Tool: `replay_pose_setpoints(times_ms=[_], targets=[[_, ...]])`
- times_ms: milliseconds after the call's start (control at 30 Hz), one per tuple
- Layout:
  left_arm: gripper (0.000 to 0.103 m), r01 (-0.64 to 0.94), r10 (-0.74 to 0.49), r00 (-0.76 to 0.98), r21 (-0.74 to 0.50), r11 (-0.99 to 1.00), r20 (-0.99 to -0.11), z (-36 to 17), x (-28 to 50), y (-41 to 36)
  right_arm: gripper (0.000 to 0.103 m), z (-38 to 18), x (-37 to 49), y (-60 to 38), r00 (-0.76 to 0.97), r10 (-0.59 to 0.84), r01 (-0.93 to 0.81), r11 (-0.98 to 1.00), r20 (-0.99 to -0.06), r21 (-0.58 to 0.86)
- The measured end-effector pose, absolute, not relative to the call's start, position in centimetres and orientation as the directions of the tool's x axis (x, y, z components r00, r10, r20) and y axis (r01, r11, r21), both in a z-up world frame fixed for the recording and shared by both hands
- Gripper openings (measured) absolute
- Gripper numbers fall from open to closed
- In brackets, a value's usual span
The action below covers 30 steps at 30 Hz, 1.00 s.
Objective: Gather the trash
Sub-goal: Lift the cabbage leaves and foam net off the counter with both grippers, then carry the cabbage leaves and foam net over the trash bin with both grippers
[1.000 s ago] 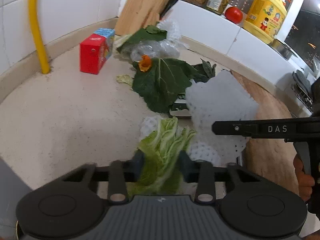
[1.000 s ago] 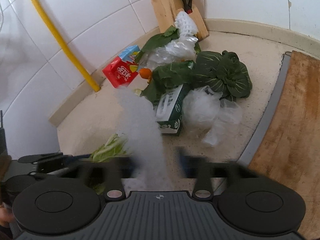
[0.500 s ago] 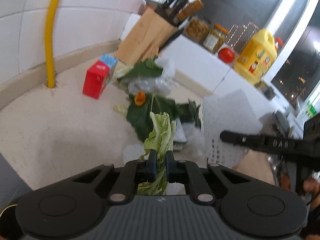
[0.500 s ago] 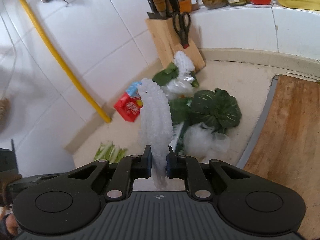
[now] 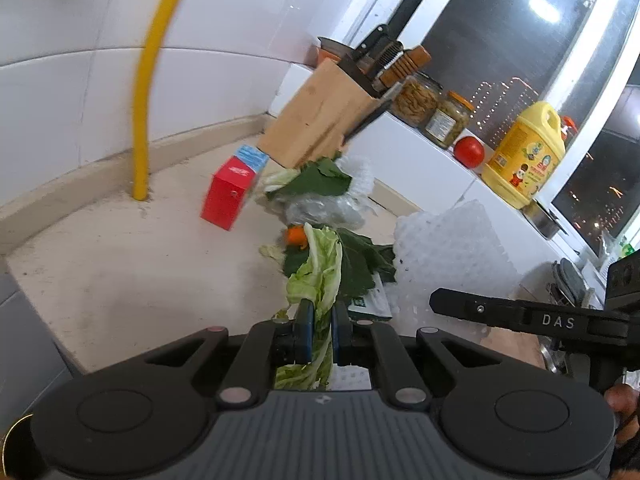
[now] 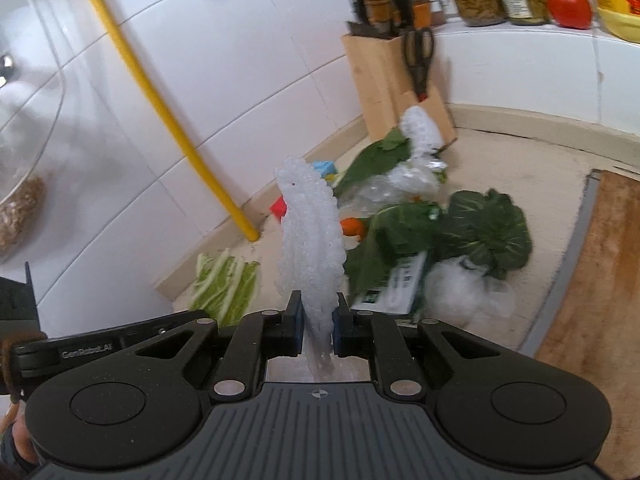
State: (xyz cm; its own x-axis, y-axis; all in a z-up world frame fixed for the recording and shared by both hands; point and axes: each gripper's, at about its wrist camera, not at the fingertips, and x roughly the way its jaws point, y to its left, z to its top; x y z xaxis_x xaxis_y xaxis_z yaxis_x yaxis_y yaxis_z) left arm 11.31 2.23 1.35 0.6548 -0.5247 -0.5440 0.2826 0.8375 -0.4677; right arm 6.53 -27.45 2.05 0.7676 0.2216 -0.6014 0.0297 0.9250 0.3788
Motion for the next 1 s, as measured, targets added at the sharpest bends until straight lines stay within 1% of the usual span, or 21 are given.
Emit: replay_pose_setpoints(times_ms=[500, 1000], targets=[[0.005, 0.145, -0.416, 0.736, -0.475, 0.868, -0.534, 1.1, 8.2, 8.2, 0.018, 0.7, 9.4, -20.5, 0.7, 0.363, -0.142, 0.915, -0.615, 0.378], [0.005, -0.071, -0.231, 0.798, -0.468, 0.881, -0.557, -0.1, 3.4, 15.5, 0.018, -0.8, 12.9, -11.1, 0.552, 0.526, -0.344, 0.851, -0.648, 0.397]])
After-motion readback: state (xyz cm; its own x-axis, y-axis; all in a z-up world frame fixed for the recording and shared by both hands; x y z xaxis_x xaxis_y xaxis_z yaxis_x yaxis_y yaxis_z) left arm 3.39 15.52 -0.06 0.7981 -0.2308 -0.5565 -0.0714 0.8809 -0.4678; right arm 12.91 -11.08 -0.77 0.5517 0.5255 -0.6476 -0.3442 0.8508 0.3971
